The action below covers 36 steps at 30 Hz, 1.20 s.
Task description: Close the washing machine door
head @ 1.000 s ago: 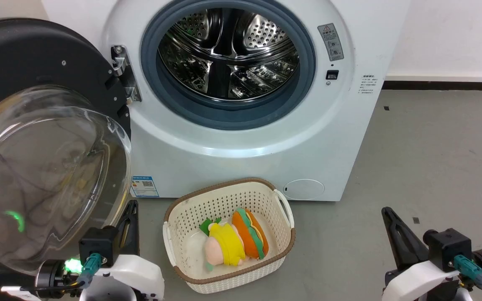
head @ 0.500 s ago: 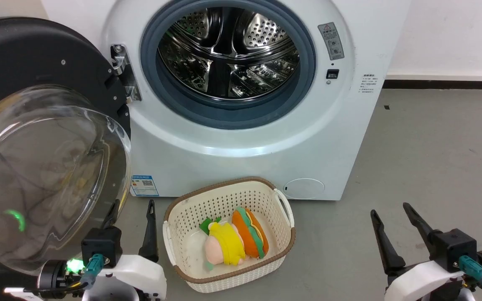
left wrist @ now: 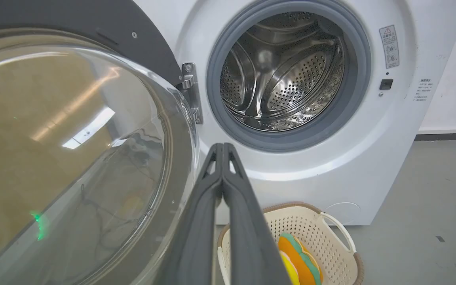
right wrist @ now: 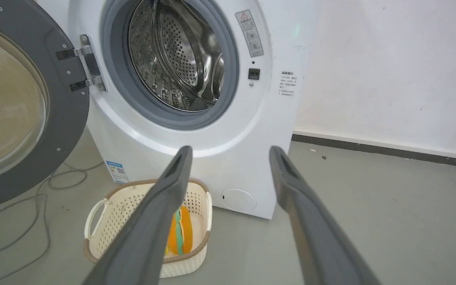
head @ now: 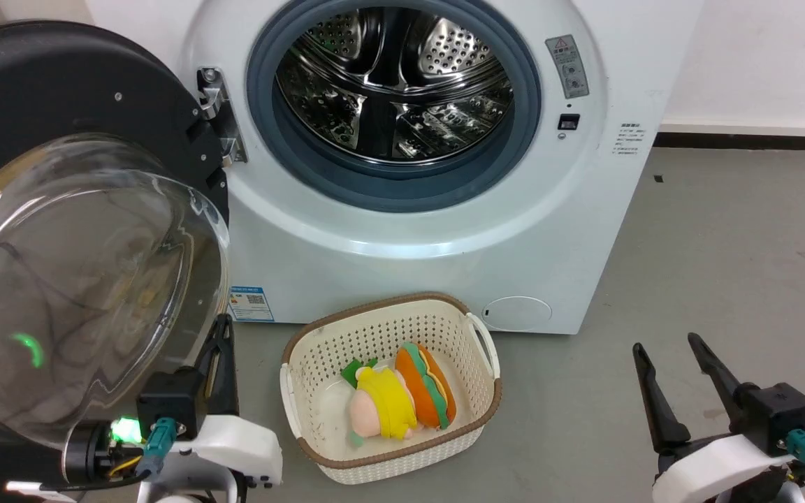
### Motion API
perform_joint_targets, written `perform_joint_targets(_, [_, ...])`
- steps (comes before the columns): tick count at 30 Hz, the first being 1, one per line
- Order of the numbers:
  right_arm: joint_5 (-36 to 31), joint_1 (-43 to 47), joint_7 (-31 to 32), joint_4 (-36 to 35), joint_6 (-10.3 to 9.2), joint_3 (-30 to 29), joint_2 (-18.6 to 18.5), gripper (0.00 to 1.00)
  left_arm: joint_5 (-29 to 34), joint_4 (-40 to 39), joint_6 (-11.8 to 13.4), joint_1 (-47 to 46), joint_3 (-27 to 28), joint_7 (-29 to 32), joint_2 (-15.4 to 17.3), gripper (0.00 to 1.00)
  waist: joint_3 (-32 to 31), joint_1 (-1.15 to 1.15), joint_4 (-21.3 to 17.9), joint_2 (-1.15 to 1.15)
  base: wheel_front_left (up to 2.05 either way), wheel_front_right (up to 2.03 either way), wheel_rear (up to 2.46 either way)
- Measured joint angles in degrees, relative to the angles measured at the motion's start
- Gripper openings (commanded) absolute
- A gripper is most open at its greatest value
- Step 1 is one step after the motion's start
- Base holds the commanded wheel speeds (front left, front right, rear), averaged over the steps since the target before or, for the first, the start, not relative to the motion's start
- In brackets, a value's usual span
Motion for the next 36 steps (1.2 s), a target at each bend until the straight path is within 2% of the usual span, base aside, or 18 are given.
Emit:
perform_joint_targets(9, [1.3,0.0,-1.1,-0.1,0.0,-0.9,0.0,1.0,-0.1,-3.3,1.1,-2.7,-0.3,-1.1,1.3,0.0,0.5,0.0,1.8,0.0,0.0,0.0,0.0])
perform_joint_targets(20, [2.5,0.0,-2.3,-0.1,0.0,-2.1,0.0,1.0,-3.0,-7.4,0.3,-7.4,3.2,-2.3,2.6,0.0,0.8,0.0,4.8,0.0,0.0,0.0,0.0])
perform_joint_targets(32, [3.2,-0.5,-3.8,0.0,0.0,-3.7,0.0,1.0,-7.7,-8.5,-5.3,-14.5,12.3,-3.8,2.5,0.0,1.8,0.0,8.5,0.0,0.0,0.0,0.0])
perform_joint_targets(36, [3.6,-0.7,-4.3,0.1,0.0,-4.3,0.0,1.0,-9.9,-7.3,-6.4,-17.1,14.9,-4.3,2.5,0.0,2.1,0.0,10.0,0.0,0.0,0.0,0.0])
